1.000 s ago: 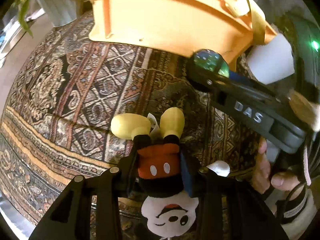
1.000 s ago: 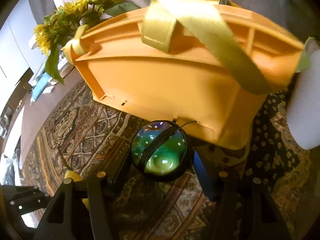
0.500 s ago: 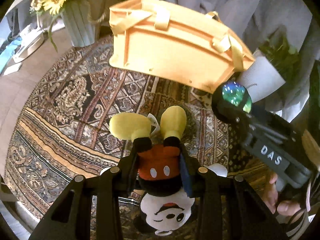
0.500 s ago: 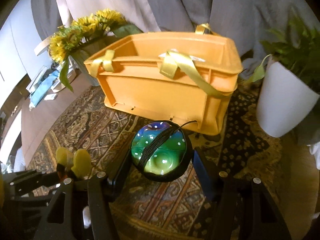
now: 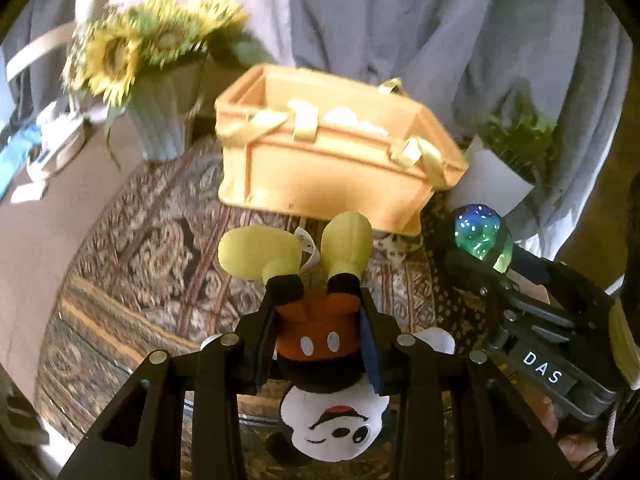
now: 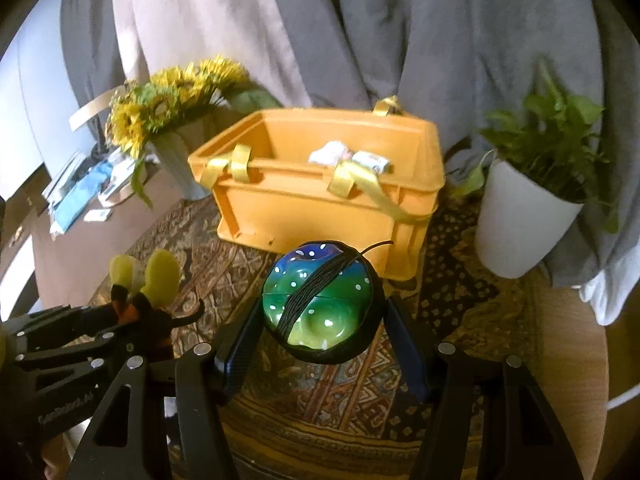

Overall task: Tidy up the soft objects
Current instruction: 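Lift the plush and ball into the orange crate and open both tools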

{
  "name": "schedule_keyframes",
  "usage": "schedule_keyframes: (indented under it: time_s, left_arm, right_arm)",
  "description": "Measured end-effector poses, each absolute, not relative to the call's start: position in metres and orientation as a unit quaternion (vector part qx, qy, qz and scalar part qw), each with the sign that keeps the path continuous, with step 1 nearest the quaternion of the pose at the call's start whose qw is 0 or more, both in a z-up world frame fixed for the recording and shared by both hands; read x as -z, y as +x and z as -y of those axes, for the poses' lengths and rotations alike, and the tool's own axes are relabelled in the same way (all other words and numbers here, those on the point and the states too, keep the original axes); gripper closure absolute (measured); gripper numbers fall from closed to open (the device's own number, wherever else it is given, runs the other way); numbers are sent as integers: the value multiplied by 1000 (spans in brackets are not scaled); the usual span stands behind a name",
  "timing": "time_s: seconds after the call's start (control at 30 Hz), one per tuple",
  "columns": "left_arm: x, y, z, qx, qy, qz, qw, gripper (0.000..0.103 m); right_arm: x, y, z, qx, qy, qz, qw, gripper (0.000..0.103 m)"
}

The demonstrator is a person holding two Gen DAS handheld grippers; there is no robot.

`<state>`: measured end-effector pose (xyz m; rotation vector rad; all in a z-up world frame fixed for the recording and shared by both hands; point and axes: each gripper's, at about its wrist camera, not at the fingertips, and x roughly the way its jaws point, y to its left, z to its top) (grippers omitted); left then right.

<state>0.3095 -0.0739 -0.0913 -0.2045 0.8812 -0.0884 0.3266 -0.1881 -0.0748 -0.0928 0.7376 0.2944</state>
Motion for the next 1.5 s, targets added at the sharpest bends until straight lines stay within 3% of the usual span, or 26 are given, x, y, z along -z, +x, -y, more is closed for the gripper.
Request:
schedule_keyframes:
  time_s: [0.97, 1.5]
  left_arm:
    - [-5, 373, 13, 161, -9, -306, 938, 66]
    - [-48, 429, 16, 163, 30, -252, 953, 66]
  right_arm:
    - [-3, 337, 127, -30, 12, -265, 964, 40]
    - [-42, 398, 122, -29, -8, -237, 971, 40]
